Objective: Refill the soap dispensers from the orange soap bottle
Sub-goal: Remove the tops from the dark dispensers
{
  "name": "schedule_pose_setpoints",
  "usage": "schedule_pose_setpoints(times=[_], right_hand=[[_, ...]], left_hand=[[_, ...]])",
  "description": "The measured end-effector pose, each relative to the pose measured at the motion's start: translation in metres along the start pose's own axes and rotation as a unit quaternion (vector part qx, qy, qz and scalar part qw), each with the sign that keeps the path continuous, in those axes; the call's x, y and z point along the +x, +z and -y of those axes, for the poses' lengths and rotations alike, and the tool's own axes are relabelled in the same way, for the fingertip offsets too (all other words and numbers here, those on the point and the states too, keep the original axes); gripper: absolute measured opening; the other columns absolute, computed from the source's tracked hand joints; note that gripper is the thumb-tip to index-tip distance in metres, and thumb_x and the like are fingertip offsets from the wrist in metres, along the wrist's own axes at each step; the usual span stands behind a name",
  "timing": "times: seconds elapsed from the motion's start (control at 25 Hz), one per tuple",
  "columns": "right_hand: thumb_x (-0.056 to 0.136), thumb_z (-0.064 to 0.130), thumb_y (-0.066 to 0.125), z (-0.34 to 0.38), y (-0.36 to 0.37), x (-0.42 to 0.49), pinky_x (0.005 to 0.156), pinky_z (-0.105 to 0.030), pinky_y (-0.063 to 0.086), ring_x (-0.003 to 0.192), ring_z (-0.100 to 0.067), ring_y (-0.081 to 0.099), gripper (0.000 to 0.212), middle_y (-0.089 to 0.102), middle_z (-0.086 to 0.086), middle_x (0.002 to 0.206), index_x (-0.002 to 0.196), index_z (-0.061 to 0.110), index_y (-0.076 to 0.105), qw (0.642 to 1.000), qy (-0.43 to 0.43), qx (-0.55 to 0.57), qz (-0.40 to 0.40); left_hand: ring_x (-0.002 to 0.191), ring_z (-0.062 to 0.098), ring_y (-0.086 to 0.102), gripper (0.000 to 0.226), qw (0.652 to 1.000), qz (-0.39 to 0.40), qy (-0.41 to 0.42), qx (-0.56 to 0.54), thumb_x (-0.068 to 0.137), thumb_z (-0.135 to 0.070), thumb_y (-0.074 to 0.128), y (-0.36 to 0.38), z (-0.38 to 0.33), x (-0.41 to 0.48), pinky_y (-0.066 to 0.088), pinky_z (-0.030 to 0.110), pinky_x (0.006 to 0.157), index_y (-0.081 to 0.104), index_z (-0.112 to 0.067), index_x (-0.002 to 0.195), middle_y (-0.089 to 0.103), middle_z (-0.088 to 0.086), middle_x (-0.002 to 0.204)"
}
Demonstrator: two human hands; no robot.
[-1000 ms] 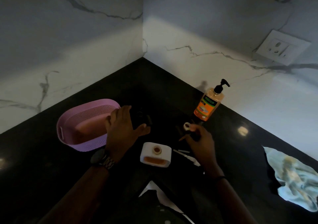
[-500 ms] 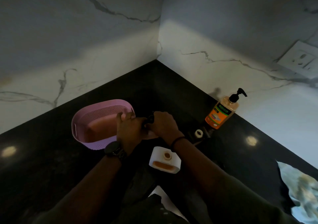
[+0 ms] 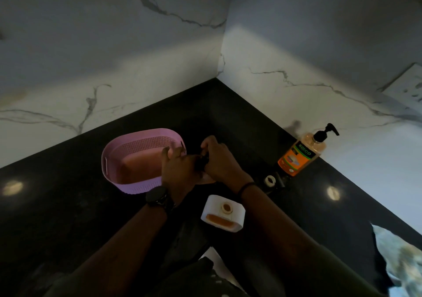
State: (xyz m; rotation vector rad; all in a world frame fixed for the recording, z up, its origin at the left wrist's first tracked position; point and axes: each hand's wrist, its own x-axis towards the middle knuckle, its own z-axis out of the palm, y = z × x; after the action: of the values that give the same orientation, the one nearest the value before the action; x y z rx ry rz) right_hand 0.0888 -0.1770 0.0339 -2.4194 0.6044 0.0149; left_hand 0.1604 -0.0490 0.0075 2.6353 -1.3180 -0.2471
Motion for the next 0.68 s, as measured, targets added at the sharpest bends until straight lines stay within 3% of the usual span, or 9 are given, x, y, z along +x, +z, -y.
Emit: schedule_pose_setpoints(times=[0.24,0.52,0.68], right_hand=[[0.083,0.018,0.071,-0.004,0.010,-0.006,0.092,-0.040,0.051,0.102,-0.015,0.056,0.059,0.059,0.000,0.112,0.132,0.023,0.039,0.998,0.026,0.035,-0.045],[0.082,0.020,0.073,-0.003,0.012,-0.007,0.088,-0.038,0.055,0.100,-0.016,0.060,0.074,0.059,-0.002,0.113,0.141,0.026,0.029,0.997,0.045,0.046,-0.050],[0.080,0.020,0.076,0.002,-0.012,-0.021,0.083,-0.029,0.054,0.098,-0.012,0.061,0.075,0.058,0.002,0.112,0.138,0.030,0.030,0.983,0.052,0.110,-0.137]], left_hand=[[0.142,0.027,0.032,0.039,1.000,0.007,-0.003,-0.008,0.089,-0.053,0.058,0.000,0.001,0.002,0.012,0.061,0.116,0.056,-0.041,0.126,0.059,-0.009,0.134],[0.147,0.031,0.026,0.043,0.999,0.025,-0.005,-0.019,0.092,-0.050,0.056,-0.011,-0.004,-0.004,0.011,0.062,0.117,0.052,-0.040,0.133,0.056,-0.006,0.140],[0.143,0.029,0.030,0.067,0.997,0.063,-0.002,-0.047,0.078,-0.074,0.035,-0.015,0.000,-0.005,0.009,0.061,0.116,0.056,-0.038,0.130,0.056,-0.004,0.138]])
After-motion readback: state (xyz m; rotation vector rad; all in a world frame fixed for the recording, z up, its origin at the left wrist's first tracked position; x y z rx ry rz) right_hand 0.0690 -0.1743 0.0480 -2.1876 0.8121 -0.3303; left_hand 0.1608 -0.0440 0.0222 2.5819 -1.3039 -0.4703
